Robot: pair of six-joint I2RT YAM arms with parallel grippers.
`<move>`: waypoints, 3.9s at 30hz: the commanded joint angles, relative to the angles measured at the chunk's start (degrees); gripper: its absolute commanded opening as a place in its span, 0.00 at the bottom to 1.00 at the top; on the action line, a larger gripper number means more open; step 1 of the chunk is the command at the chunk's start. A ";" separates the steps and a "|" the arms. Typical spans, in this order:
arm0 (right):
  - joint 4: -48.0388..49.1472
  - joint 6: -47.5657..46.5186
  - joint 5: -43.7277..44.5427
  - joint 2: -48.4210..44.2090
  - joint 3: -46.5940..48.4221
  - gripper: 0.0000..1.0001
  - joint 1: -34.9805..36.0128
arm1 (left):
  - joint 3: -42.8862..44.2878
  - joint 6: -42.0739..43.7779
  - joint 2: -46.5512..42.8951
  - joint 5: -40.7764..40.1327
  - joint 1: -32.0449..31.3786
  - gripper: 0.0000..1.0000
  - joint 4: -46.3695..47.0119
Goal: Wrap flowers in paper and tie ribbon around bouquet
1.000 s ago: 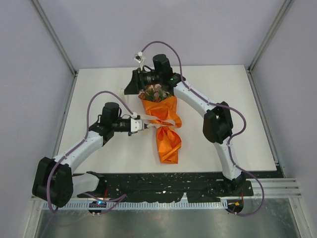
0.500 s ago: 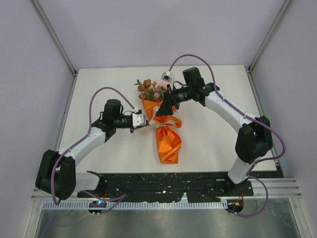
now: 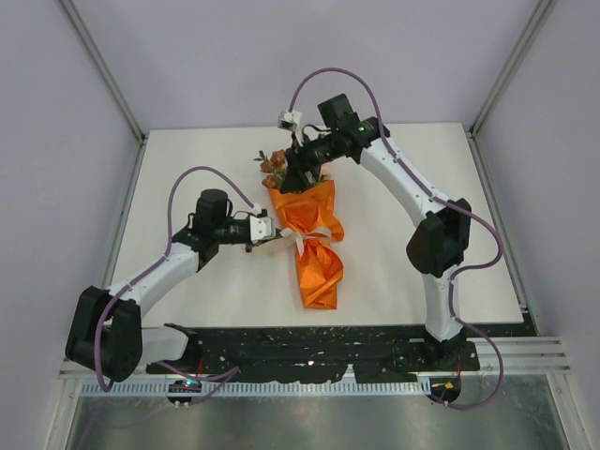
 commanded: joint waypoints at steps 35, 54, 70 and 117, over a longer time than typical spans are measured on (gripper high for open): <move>8.26 -5.09 -3.02 -18.63 -38.21 0.05 4.65 | 6.92 19.85 0.49 2.36 8.74 0.42 -23.81; 9.30 -6.06 -2.76 -24.52 -47.09 0.05 4.30 | 14.75 36.84 17.47 -13.81 -1.35 0.47 -19.53; 12.21 -4.39 -2.67 -25.49 -51.05 0.05 2.37 | 11.85 46.61 22.03 -14.87 -5.57 0.63 -13.66; 19.24 6.42 1.63 -14.94 -34.70 0.05 -8.26 | 9.74 70.28 -19.63 0.07 55.43 0.00 -75.97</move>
